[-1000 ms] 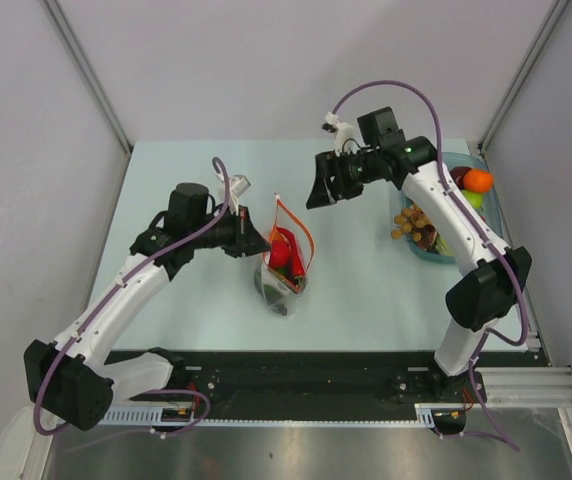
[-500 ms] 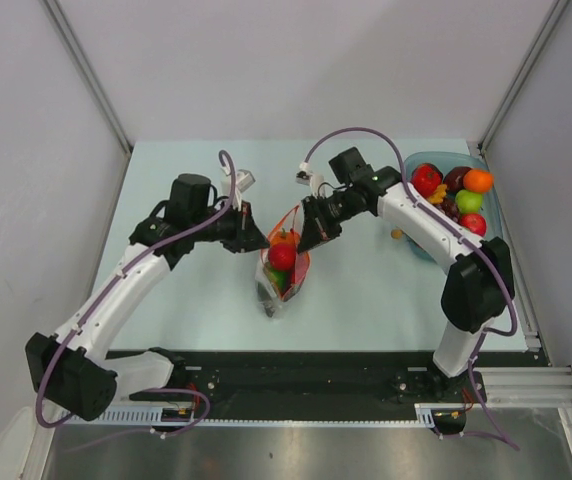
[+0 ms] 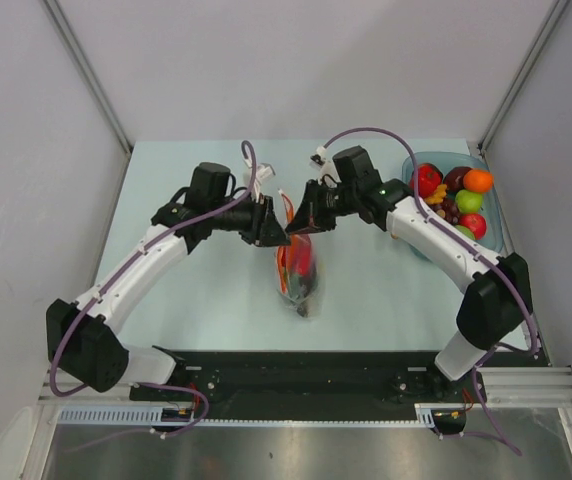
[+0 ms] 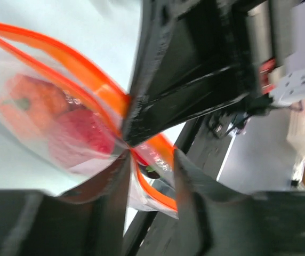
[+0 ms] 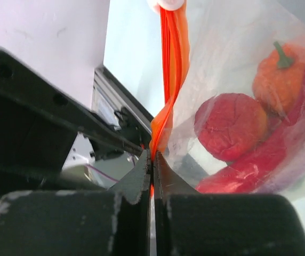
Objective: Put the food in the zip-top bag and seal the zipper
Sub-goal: Zip the zipper food storage bag at the center of the board.
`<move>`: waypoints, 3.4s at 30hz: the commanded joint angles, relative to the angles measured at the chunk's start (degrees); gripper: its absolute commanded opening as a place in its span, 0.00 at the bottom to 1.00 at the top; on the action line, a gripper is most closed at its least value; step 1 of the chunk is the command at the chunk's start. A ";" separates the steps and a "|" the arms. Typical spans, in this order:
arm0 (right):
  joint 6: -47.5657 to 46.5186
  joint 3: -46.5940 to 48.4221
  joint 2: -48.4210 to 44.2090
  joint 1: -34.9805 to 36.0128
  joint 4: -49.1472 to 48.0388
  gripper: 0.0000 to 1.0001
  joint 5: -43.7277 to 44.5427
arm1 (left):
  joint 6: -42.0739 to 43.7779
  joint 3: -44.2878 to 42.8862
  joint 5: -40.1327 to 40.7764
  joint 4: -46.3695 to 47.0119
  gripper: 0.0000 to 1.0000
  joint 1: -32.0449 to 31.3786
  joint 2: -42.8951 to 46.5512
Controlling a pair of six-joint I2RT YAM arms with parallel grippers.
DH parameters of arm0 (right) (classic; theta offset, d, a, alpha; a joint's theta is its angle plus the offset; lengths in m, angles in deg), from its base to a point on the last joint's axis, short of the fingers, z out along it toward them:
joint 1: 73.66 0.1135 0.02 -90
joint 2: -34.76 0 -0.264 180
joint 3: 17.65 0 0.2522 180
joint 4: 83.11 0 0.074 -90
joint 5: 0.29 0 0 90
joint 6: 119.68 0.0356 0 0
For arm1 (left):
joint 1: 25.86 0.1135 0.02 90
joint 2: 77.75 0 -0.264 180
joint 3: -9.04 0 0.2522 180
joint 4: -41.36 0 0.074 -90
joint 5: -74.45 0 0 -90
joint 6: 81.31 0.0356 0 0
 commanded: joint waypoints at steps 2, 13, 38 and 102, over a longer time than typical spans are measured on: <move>4.26 0.11 1.45 0.35 -6.29 0.00 2.48 | -8.53 3.54 -1.69 9.80 0.50 -0.35 1.18; 1.54 0.11 1.36 0.79 -4.71 0.00 6.00 | -7.66 3.91 14.81 5.43 0.57 -3.16 1.36; -36.69 -4.10 -16.03 -22.24 -2.95 1.00 -12.71 | 65.62 -8.93 -3.09 -30.79 0.00 -3.69 7.50; -67.29 -27.93 -31.25 2.02 -17.01 0.00 -13.25 | 36.29 -2.87 11.14 0.74 0.55 -17.75 12.79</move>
